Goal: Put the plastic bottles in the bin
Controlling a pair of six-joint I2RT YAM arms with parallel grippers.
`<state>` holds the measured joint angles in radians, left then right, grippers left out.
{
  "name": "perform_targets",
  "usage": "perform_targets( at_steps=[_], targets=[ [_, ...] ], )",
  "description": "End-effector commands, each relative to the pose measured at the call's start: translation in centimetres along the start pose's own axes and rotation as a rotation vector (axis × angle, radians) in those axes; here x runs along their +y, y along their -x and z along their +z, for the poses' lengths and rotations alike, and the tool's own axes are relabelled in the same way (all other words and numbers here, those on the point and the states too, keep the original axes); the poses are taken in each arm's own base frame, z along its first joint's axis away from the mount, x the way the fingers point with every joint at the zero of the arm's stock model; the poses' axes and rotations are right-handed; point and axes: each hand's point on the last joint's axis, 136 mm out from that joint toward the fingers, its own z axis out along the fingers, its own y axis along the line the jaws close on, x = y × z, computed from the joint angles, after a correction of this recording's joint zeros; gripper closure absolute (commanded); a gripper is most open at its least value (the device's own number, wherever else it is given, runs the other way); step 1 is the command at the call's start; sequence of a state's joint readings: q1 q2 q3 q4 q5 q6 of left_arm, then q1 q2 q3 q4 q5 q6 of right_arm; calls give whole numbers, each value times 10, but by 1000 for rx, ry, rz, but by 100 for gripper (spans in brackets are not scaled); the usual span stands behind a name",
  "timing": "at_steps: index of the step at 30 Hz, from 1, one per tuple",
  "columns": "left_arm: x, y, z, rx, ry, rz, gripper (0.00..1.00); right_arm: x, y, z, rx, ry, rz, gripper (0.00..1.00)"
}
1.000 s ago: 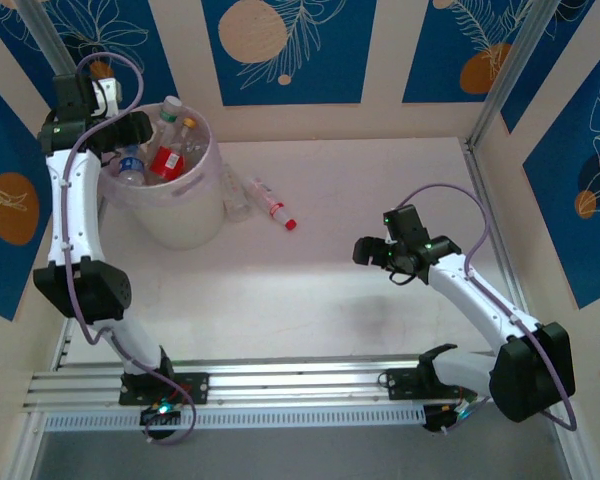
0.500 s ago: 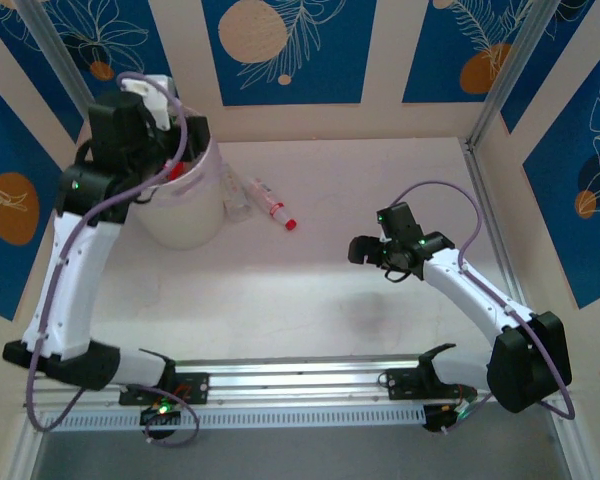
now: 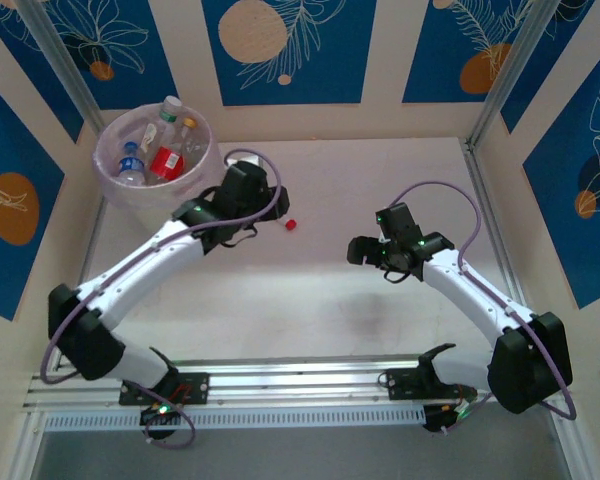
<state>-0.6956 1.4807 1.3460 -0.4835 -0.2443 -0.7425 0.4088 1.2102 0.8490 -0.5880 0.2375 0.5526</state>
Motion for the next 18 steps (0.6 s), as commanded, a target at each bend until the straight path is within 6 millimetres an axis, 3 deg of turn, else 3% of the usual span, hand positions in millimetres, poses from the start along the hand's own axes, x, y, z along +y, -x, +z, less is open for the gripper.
perform_targets(
  at_steps=[1, 10, 18],
  targets=[
    [-4, 2, 25, -36, 0, -195, 38, -3, -4, -3, -8, -3, 10, 10],
    [34, -21, 101, 35, 309, -236, 24, -10, -9, -5, -15, -9, 19, 10],
    [68, -22, 143, 63, 458, -268, 21, -22, -15, -11, -23, -15, 42, 10]
  ],
)
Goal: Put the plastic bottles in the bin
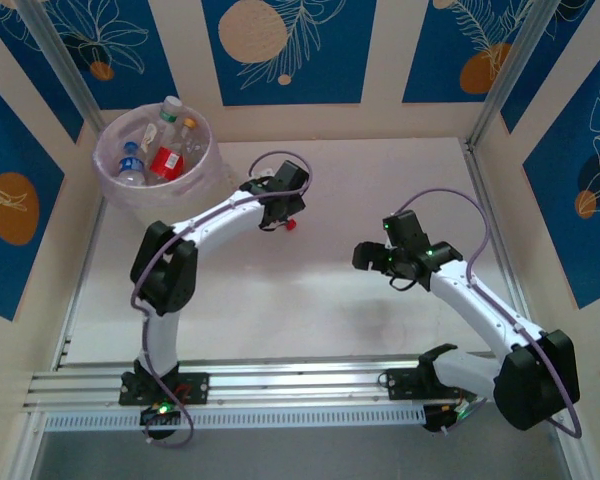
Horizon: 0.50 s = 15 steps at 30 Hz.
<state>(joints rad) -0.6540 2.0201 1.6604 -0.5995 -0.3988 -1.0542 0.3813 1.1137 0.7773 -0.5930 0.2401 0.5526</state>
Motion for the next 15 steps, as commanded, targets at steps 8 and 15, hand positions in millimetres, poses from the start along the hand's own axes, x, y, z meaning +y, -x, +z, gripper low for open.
perform_targets(
  at_steps=[8, 15],
  targets=[
    [20, 7, 51, 23, 128, -43, 23, -9, -4, -4, 0, -8, 25, 10],
    [20, 1, 68, 42, 155, -6, 29, -11, -2, -7, -5, -11, 29, 10]
  ],
)
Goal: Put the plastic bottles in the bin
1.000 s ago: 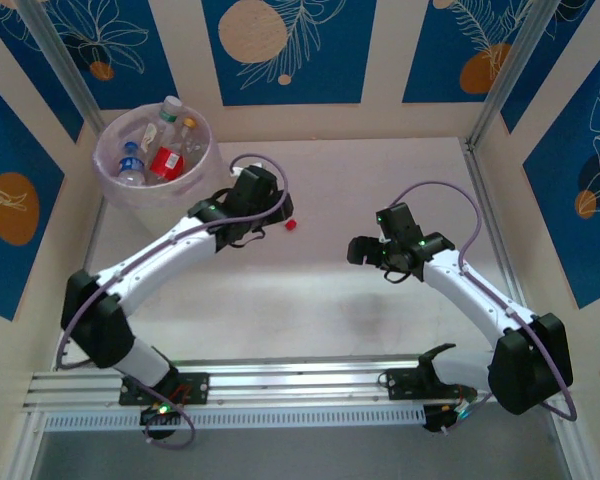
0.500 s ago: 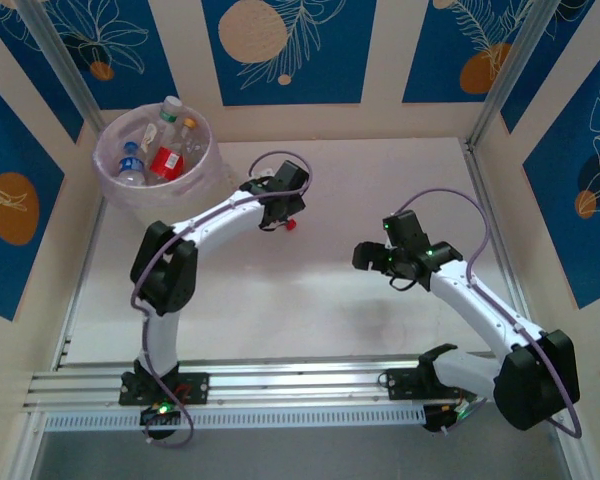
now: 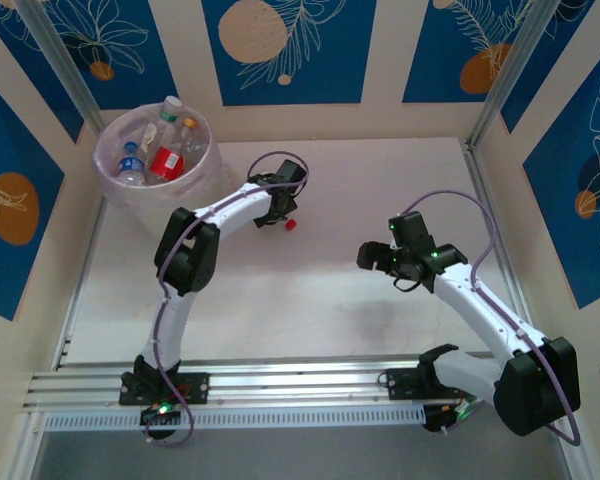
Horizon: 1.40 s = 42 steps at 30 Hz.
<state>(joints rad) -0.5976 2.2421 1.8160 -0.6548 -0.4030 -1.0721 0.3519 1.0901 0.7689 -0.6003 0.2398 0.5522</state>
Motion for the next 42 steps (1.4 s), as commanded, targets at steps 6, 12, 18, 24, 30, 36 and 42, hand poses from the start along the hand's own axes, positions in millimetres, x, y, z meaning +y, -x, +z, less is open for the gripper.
perform_targets(
  at_steps=[6, 12, 18, 24, 30, 36, 42],
  targets=[
    [11, -6, -1, 18, 19, 36, 41, -2, -4, -1, 13, 5, 8, 10],
    [18, -17, -12, 28, -8, 130, 48, -1, -1, 2, 14, 7, 4, 10],
    [33, -42, -23, 77, -15, 205, 54, 3, 1, 3, 19, 16, 9, 10],
    [55, -69, -53, 86, -44, 256, 57, 1, -3, 5, 24, 11, 14, 10],
    [73, -87, -83, 73, -43, 326, 57, 3, -1, 7, 25, 16, 15, 10],
    [56, -55, -95, -6, -71, 455, 19, 6, 0, 9, 32, 20, 7, 10],
    [18, -36, -72, 7, -97, 560, 12, 6, -2, 7, 25, 21, 10, 10]
  ],
)
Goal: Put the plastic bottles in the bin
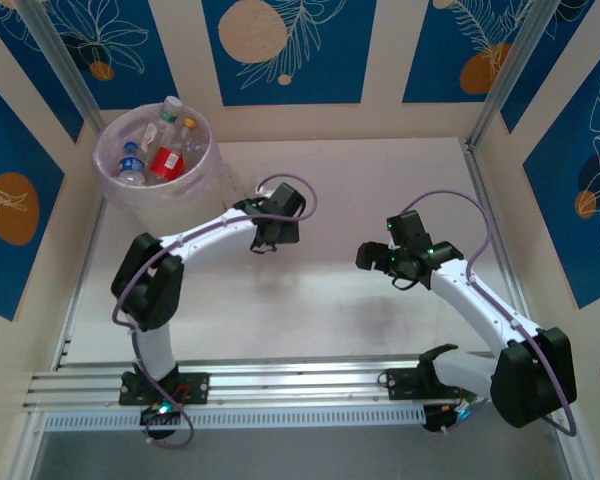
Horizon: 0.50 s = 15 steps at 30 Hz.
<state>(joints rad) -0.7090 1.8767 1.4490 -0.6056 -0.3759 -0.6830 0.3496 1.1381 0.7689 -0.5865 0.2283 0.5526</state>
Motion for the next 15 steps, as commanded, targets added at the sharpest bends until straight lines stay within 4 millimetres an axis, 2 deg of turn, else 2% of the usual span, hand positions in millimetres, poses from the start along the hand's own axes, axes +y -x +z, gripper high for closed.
perform_targets(
  at_steps=[1, 9, 15],
  targets=[
    [-4, 17, 19, 9, 10, 99, 13, 7, 1, -5, -11, 30, 8, 10],
    [-2, 60, 46, -40, 89, 121, 16, 1, -3, -7, -11, 16, 4, 10],
    [0, 70, 69, -37, 119, 104, 15, 3, 1, -6, -12, 19, 0, 10]
  ],
)
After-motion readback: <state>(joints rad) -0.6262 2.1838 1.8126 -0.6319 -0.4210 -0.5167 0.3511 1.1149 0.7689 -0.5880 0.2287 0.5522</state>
